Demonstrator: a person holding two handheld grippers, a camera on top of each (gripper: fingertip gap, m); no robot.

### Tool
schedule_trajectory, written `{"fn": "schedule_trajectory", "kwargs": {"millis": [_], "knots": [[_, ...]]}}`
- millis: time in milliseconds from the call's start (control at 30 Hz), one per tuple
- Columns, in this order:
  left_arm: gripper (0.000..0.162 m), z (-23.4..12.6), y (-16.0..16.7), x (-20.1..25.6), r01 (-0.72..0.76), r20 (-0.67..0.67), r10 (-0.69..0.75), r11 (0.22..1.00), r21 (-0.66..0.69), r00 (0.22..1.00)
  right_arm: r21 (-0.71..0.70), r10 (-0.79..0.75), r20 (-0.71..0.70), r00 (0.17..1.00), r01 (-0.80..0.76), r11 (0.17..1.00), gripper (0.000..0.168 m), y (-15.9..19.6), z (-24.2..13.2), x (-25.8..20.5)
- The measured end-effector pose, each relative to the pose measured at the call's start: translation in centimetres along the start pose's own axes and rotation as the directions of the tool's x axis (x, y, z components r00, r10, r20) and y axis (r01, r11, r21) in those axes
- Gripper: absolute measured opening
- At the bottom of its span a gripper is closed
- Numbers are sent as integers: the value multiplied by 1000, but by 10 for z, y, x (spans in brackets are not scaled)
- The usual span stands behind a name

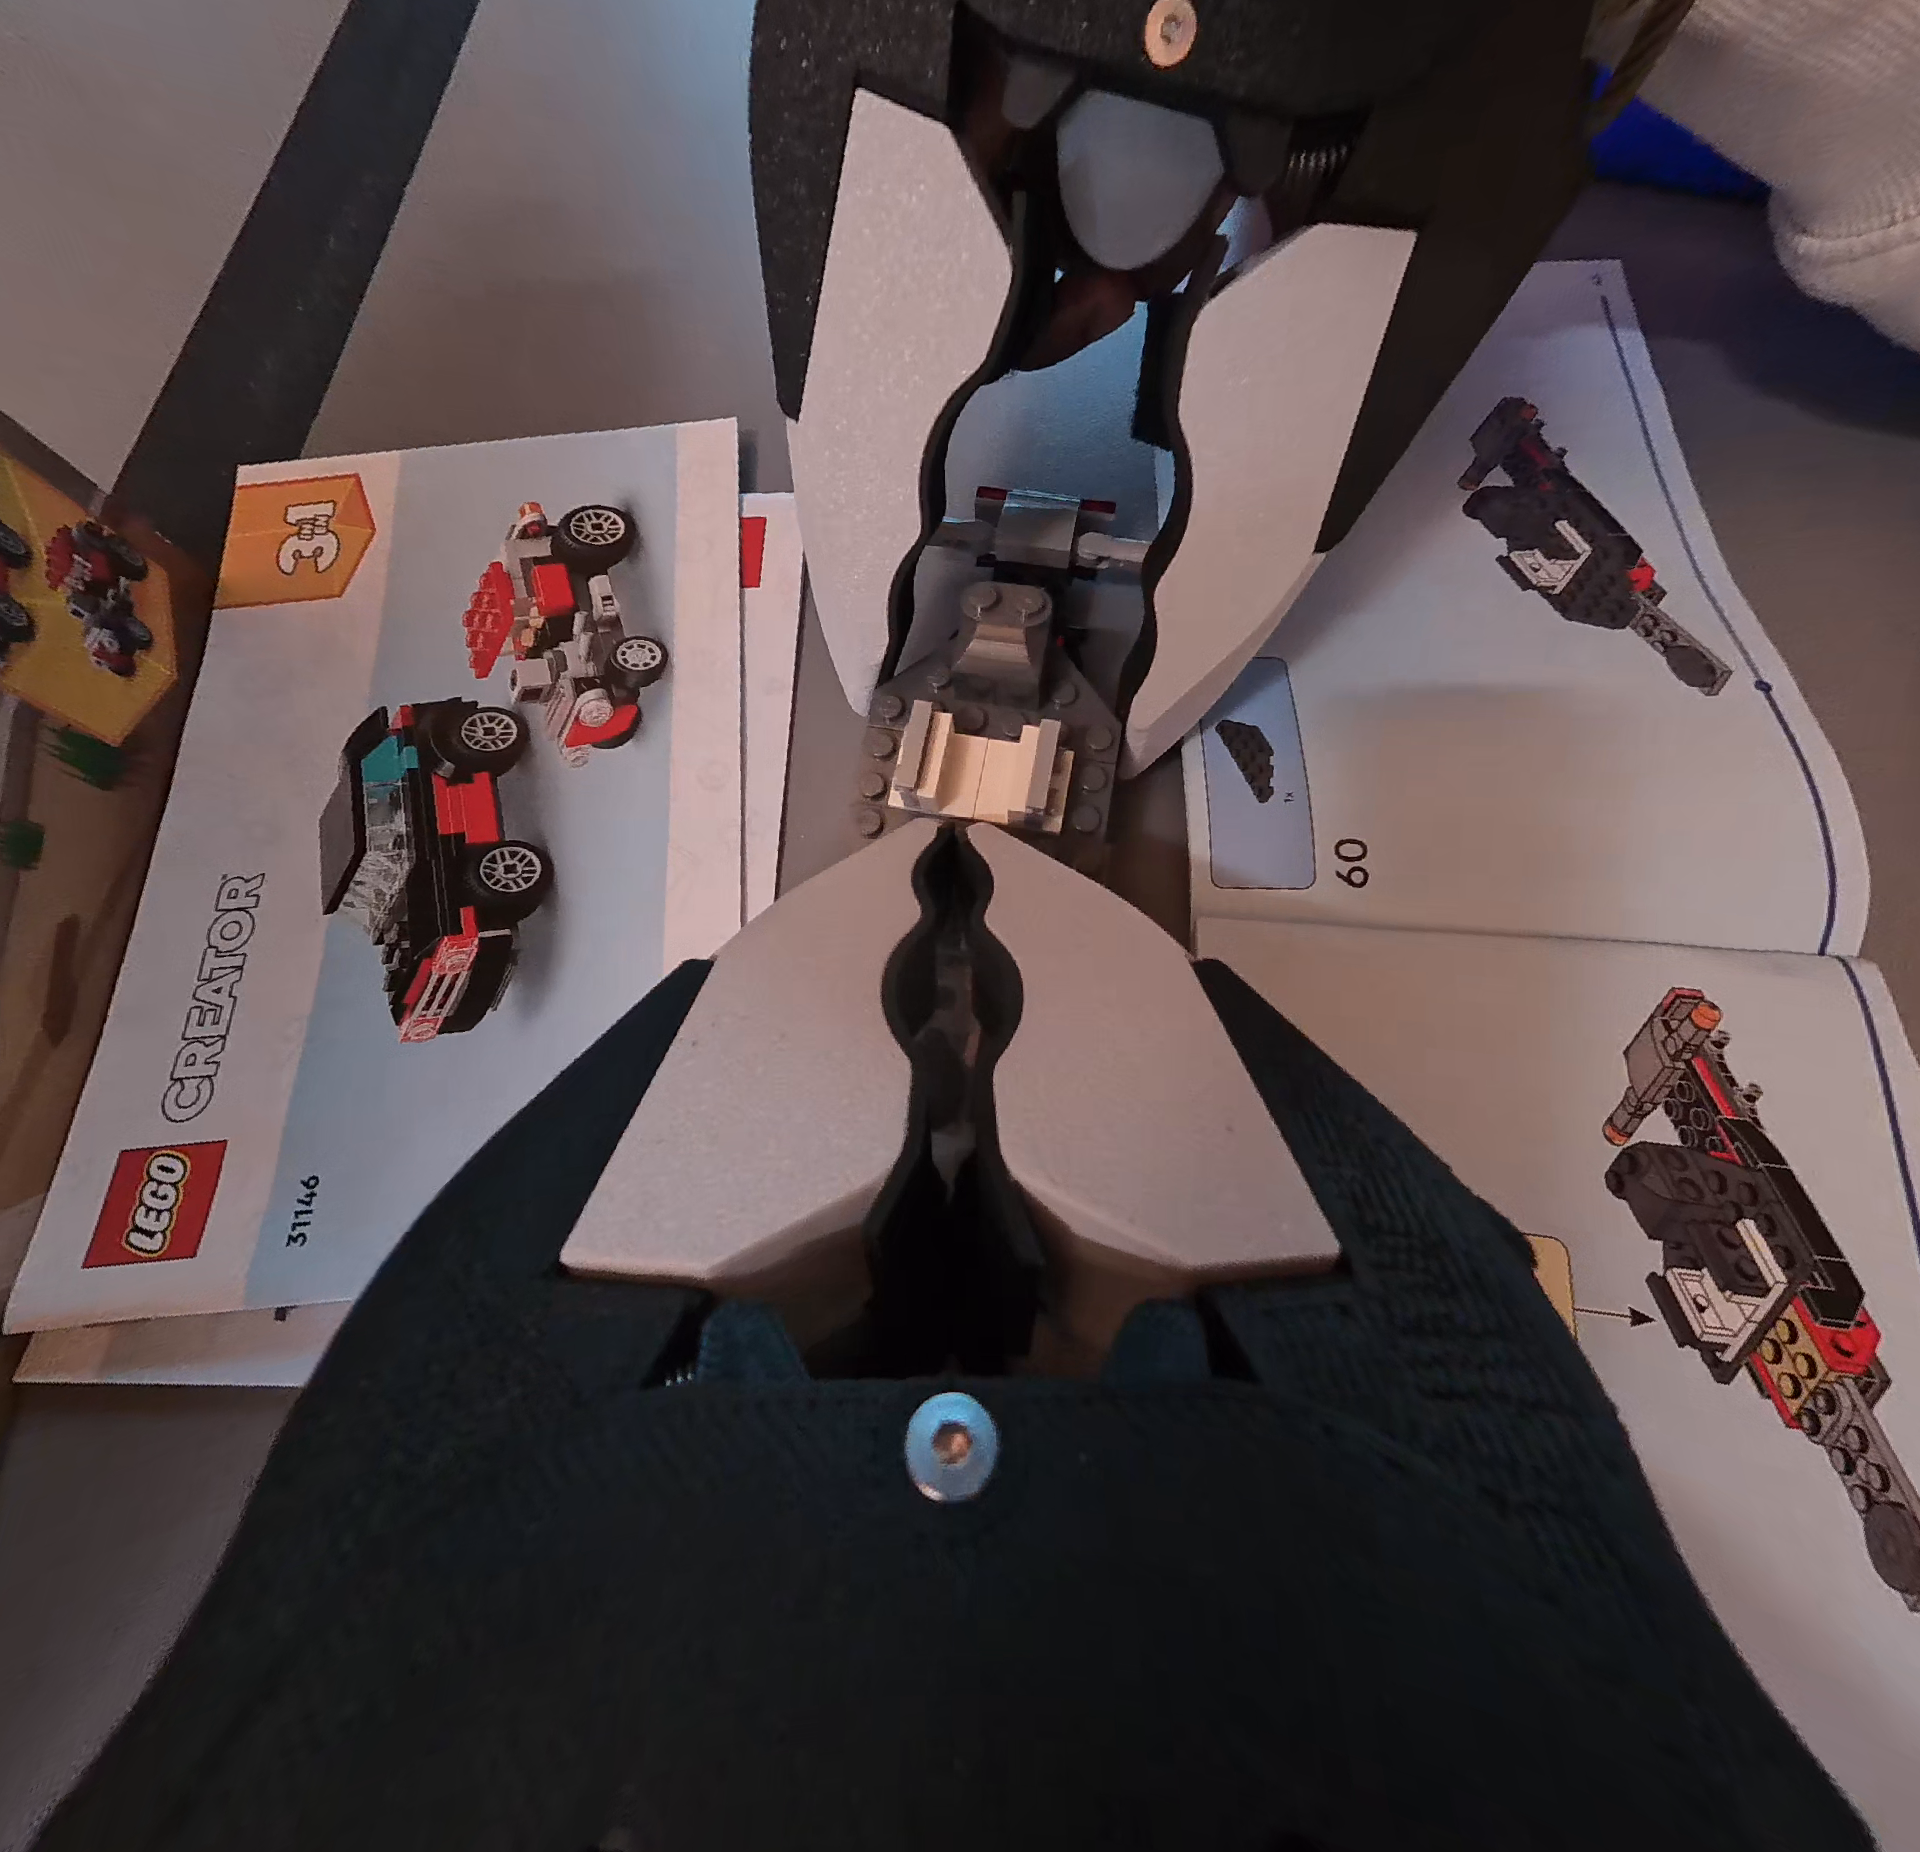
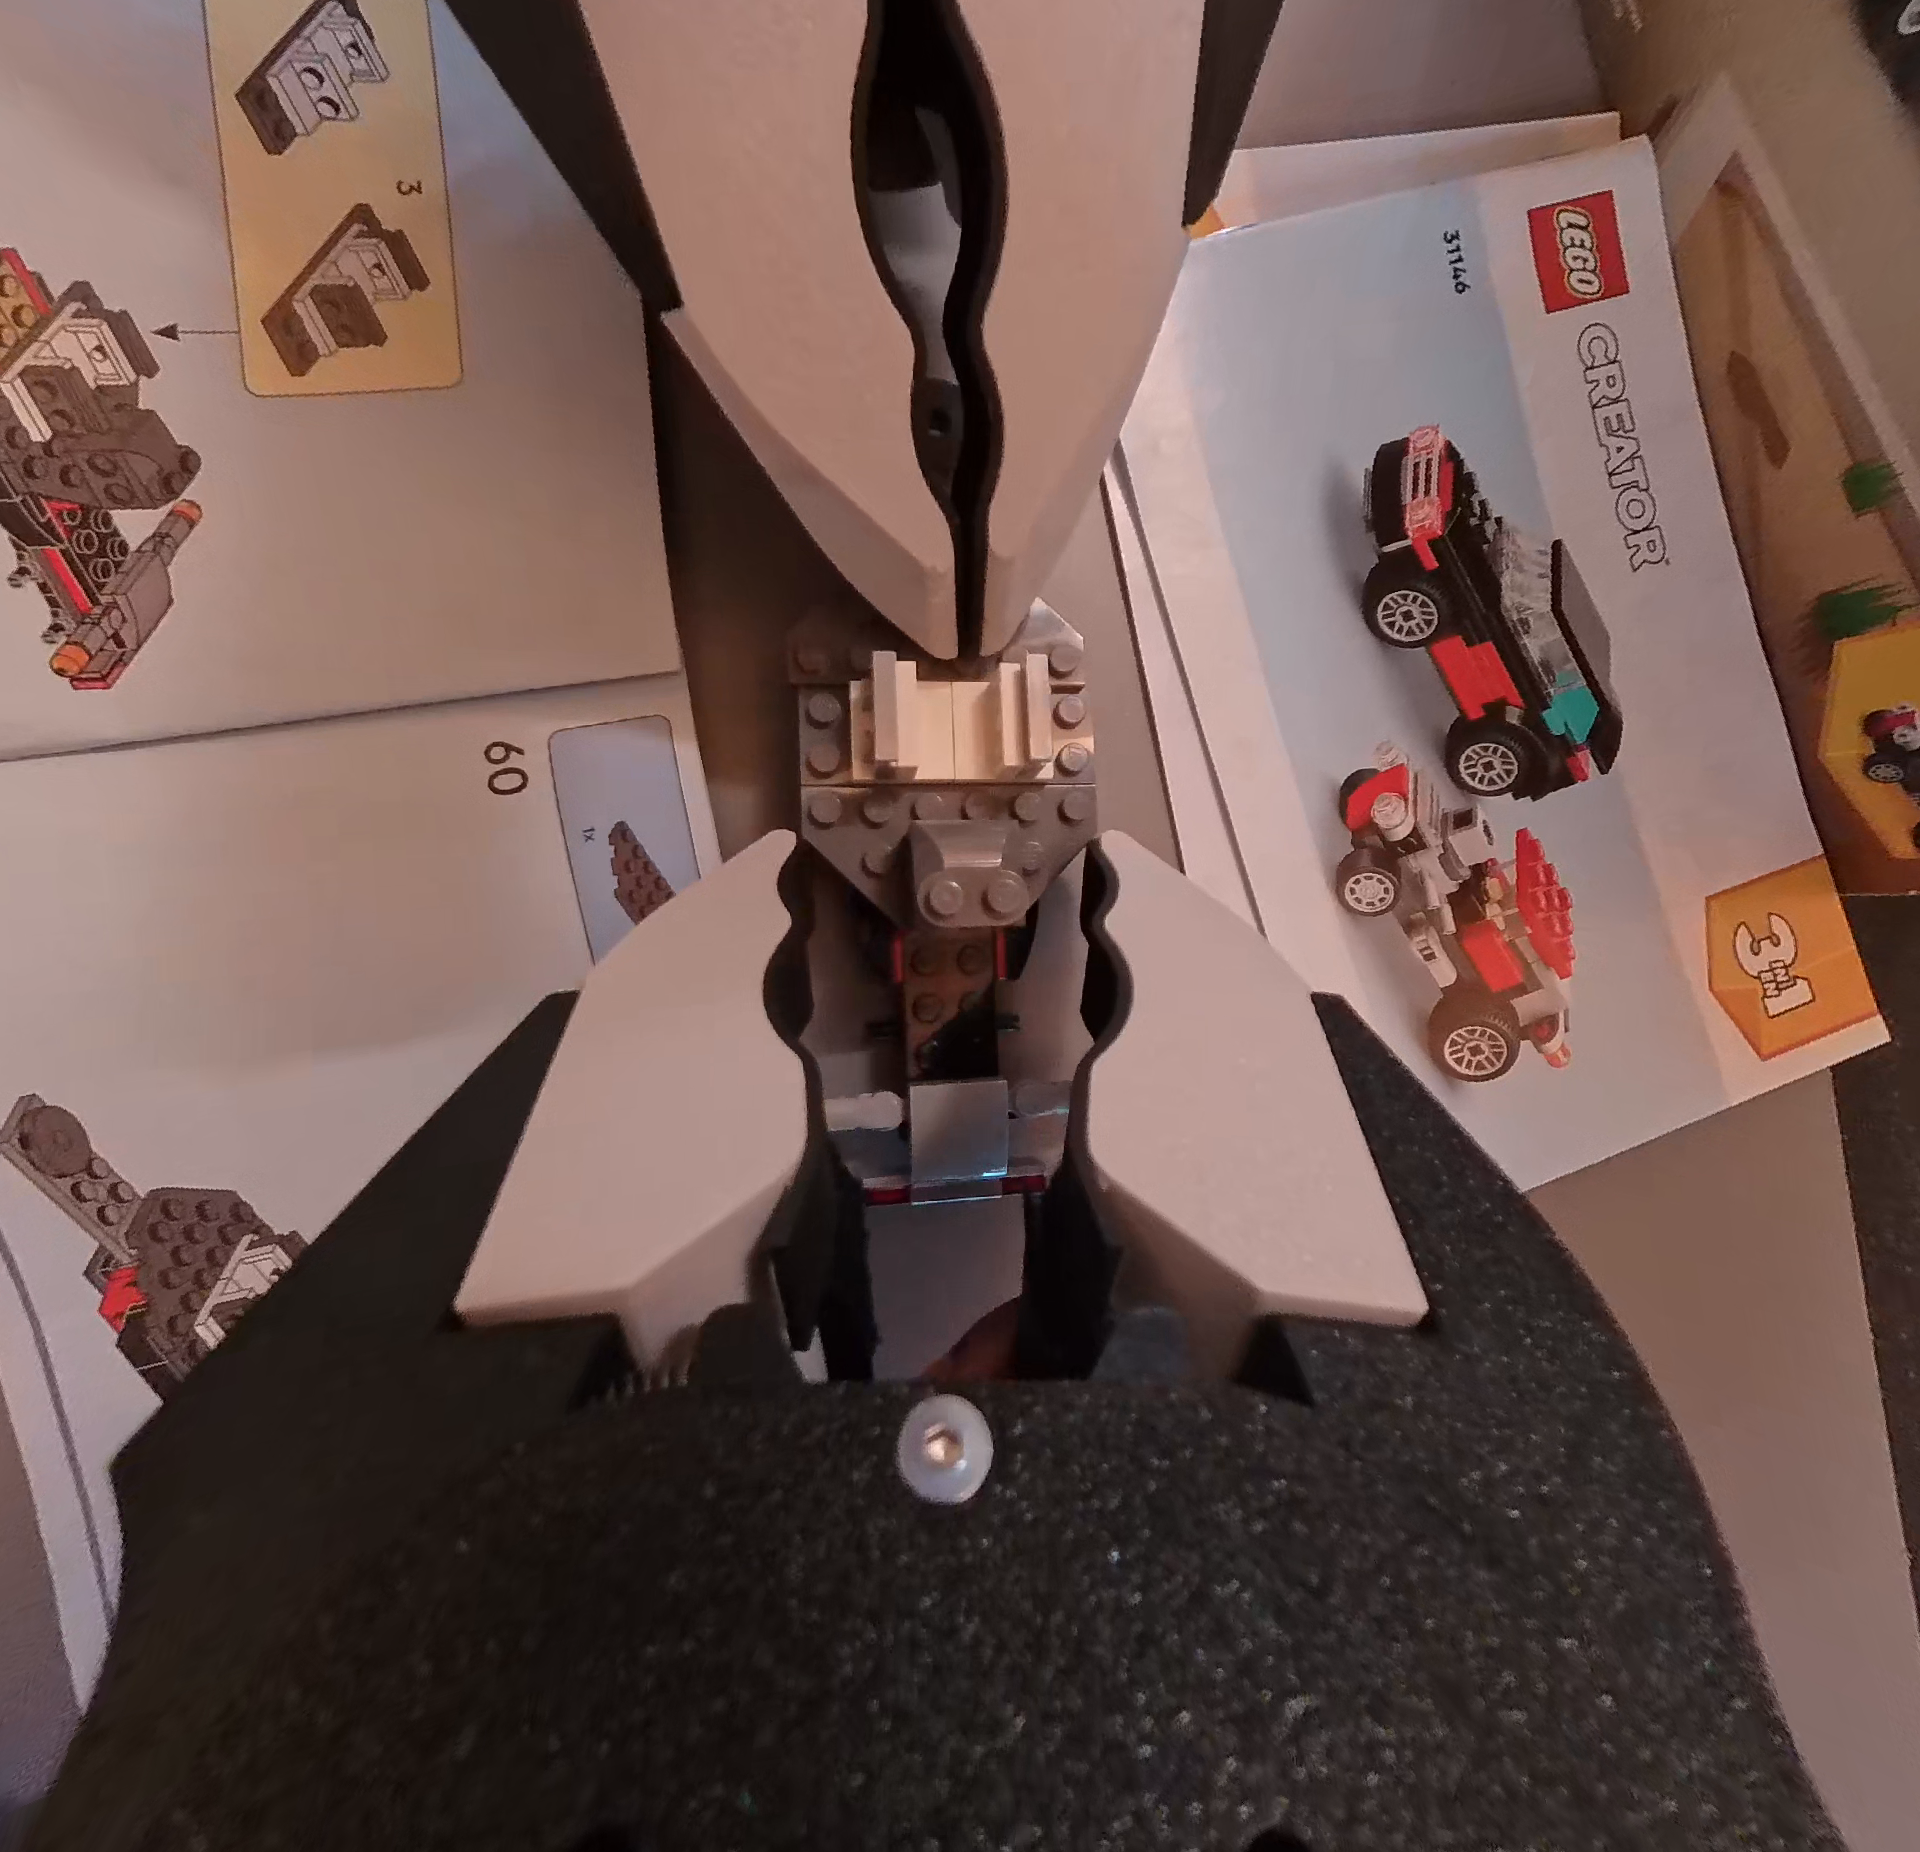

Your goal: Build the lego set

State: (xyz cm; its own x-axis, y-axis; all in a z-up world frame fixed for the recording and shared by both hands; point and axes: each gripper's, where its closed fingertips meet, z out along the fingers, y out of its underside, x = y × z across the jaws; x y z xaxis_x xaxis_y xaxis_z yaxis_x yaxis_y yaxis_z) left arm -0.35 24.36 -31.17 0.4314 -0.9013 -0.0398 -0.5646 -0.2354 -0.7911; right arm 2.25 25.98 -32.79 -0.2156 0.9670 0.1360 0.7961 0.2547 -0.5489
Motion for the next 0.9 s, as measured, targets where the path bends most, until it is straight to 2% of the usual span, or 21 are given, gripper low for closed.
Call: {"fn": "schedule_trajectory", "kwargs": {"millis": [333,900], "knots": [[1,1,1,0,21,-15,-21,1000,-12,1000,13,-10,8,1000,9,1000,49,0,1,0],[0,1,3,0,-166,59,178,972,-168,982,22,-2,14,1000,2,1000,49,0,1,0]]}}
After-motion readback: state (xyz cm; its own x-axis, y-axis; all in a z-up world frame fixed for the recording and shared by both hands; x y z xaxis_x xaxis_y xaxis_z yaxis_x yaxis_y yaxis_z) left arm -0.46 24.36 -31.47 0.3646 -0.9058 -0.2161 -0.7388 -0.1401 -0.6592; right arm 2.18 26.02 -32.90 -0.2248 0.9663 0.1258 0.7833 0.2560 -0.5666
